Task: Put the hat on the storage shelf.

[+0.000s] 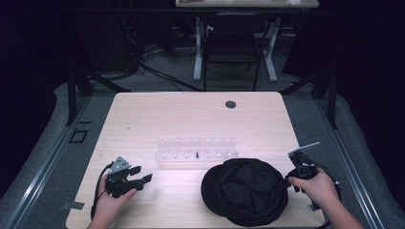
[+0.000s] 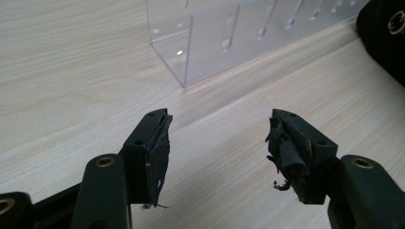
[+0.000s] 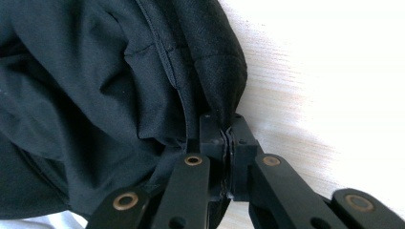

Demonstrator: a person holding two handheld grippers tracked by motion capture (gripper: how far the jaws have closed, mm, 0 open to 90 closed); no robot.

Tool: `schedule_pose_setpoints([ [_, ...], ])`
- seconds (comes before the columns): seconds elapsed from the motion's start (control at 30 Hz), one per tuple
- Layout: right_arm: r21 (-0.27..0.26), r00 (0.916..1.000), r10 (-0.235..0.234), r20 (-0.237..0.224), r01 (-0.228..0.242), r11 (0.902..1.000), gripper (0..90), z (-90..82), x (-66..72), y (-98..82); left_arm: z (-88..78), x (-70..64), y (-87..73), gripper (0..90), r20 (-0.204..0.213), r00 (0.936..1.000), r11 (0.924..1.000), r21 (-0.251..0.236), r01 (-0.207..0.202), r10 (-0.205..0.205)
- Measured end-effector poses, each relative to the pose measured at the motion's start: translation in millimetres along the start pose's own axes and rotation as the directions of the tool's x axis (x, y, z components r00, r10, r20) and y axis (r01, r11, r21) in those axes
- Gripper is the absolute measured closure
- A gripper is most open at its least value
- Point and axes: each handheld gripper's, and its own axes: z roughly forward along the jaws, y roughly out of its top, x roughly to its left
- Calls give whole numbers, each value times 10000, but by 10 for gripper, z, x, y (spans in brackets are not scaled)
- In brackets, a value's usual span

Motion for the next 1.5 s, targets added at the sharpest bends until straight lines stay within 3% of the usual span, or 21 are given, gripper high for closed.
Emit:
schedule_pose_setpoints([
  [0.07,-329,9995,193,-251,-201,9993,876,-18,10,-19,1,1,0,399,-1,10000,10000,-1,2,-2],
  [0.1,-128,9996,35,-264,-39,9999,877,-45,-1,-14,1,1,0,399,-4,10000,10000,-3,5,-5],
  [0.3,-141,9987,-41,-509,34,9999,878,-104,1,-25,2,1,-1,399,-16,10000,10000,-4,10,-10],
  [0.47,-443,9967,124,-808,-161,9989,878,-145,18,-42,0,1,-1,399,-22,10000,10000,-9,11,-11],
  [0.5,-116,9966,-118,-821,108,9999,879,-179,6,-31,0,1,-1,399,-18,10000,10000,-10,12,-12],
  [0.57,-100,9967,-168,-796,161,9998,879,-190,1,-35,-1,1,-1,399,-19,10000,10000,-8,12,-12],
  [0.6,-542,9948,227,-992,-281,9981,879,-175,32,-52,-1,2,-1,399,-21,10000,10000,-12,10,-10],
  [0.73,-373,9933,-154,-1146,111,9992,879,-232,14,-51,0,3,-2,399,-17,10000,10000,-35,34,-34],
  [0.9,-487,9900,-50,-1411,-19,9988,880,-268,34,-57,1,2,-3,399,-23,10000,10000,-39,41,-41],
  [1.07,-216,9866,-170,-1621,136,9997,880,-334,24,-49,2,3,-3,399,-26,10000,10000,-43,41,-41],
  [1.13,-467,9838,74,-1792,-160,9988,880,-355,48,-63,-1,3,-3,399,-28,10000,10000,-24,38,-38],
  [1.2,-596,9835,197,-1800,-309,9977,880,-363,67,-68,-3,3,-2,399,-17,10000,10000,-4,32,-32],
  [1.3,-460,9836,-40,-1802,-44,9989,880,-413,71,-60,-1,3,-2,399,-34,10000,10000,-9,30,-30],
  [1.43,-691,9838,83,-1788,-210,9974,880,-479,138,-68,0,2,-3,399,-33,10000,10000,-13,37,-37],
  [1.5,-508,9865,-189,-1627,108,9987,880,-552,171,-59,1,2,-3,399,-40,10000,10000,-13,35,-36],
])
